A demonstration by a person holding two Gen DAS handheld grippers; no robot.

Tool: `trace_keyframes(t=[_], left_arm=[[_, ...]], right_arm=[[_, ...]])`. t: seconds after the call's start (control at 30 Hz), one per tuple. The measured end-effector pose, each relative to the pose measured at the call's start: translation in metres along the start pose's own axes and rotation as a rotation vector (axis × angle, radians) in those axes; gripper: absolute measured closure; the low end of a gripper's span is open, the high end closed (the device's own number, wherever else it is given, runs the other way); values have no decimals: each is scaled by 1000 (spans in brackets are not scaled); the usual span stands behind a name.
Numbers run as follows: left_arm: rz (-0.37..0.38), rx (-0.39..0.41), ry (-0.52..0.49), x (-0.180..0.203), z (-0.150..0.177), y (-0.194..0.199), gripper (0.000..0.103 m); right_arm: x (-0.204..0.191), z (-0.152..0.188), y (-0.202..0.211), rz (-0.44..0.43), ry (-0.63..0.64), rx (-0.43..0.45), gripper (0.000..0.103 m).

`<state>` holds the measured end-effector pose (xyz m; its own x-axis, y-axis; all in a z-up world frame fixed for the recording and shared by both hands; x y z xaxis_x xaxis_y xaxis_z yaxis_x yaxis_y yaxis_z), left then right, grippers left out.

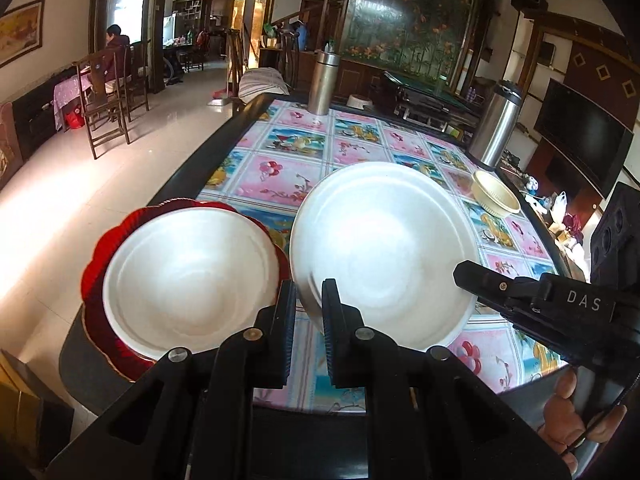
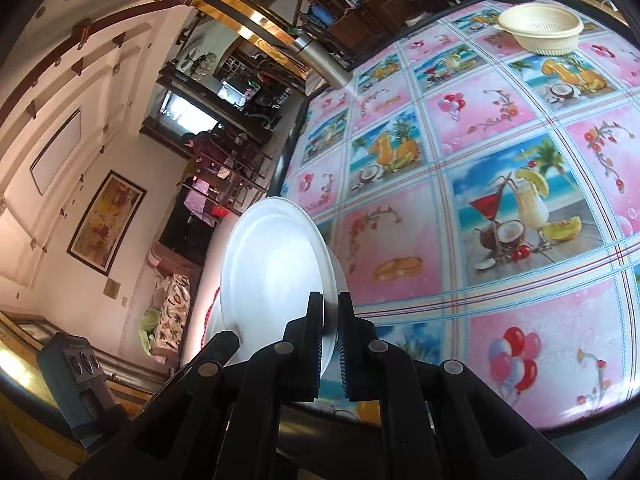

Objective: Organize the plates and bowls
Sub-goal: 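Lower the second white bowl onto the stacked bowls and plates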

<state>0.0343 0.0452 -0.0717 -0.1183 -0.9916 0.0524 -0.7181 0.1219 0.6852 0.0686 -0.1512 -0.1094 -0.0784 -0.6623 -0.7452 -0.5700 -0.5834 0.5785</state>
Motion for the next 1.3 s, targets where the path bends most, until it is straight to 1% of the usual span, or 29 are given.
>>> trace_keyframes(t=[0.17,0.37,0.57,0.73,0.87,1.1,1.3], left_arm=[[-60,13,40,-37,-1,5,93],[-118,-3,116,-84,3,0,93],[-161,-21,163,-111,8,-8,93],[-177,-39,166,-117,10,-17,93],[-179,-55,153,-114,13,-24,93],[-179,-71,142,-114,16,-24,93],[-197,-73,130,-115,18,-20,93]], right_arm=[[-45,8,-14,-35,70,-8,96],[-80,22,-52,-47,121,-63,96],[-106,40,-88,-48,161,-115,96],[-111,51,-109,-36,167,-151,95],[-106,53,-118,-21,154,-165,95],[-96,47,-123,-7,136,-170,95],[-95,51,-124,-14,130,-188,95]])
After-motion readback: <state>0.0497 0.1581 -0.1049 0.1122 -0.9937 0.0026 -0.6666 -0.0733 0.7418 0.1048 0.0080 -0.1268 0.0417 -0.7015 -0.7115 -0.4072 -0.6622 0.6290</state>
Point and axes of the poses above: each gripper's, at about its wrist camera, not at the fingertips, and y roughly against the way its jaws point, x to its right, z to its underside, the point moved 9 cm from there along -y, roughly the way its jaws point, and after that the axes turned 8 degrees about -y, right-handed, at the moved point
